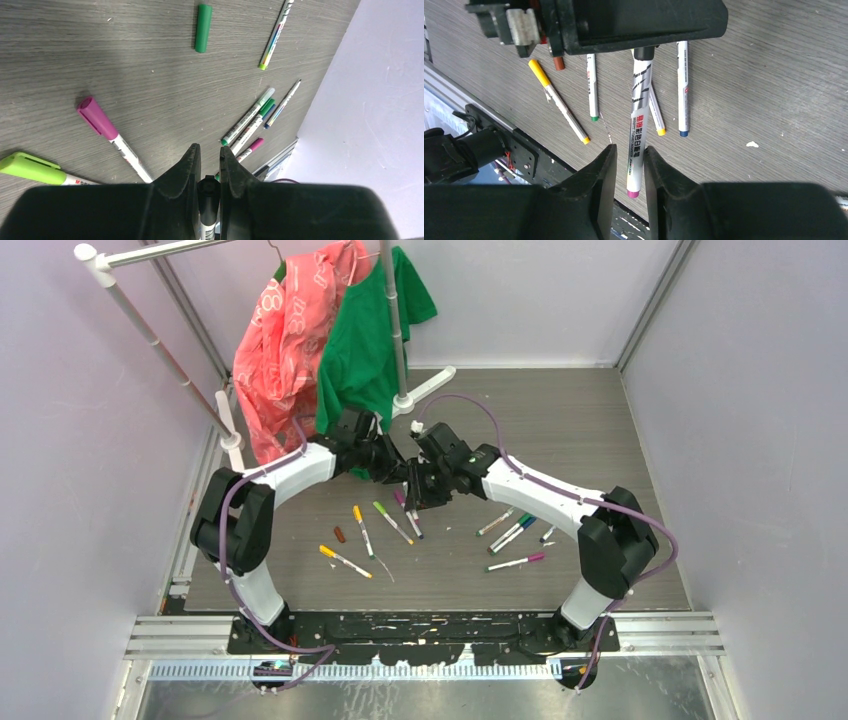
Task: Open the pen caps
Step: Open the pen cap from the pen.
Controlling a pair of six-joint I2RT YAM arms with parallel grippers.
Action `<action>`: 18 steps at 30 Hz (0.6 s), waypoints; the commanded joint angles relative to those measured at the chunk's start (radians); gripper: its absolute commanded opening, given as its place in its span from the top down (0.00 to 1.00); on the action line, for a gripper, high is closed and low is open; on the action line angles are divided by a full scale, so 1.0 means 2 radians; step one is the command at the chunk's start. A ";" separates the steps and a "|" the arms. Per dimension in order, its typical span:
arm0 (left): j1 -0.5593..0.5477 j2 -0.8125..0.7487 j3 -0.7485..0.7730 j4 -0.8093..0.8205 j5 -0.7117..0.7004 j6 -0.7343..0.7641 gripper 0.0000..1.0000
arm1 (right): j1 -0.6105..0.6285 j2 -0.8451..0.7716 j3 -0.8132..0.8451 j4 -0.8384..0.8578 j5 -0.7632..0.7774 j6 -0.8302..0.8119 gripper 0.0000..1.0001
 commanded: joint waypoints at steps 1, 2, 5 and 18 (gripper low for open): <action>-0.003 -0.030 -0.006 0.074 0.036 -0.042 1.00 | -0.010 -0.020 -0.003 0.055 -0.032 0.016 0.67; -0.003 -0.031 -0.007 0.080 0.037 -0.047 1.00 | -0.013 -0.020 -0.007 0.058 -0.035 0.019 0.67; -0.003 -0.036 -0.018 0.112 0.039 -0.068 1.00 | -0.025 -0.020 -0.022 0.076 -0.049 0.029 0.68; -0.003 -0.029 -0.012 0.136 0.007 -0.118 1.00 | -0.040 -0.036 -0.046 0.062 -0.028 0.012 0.99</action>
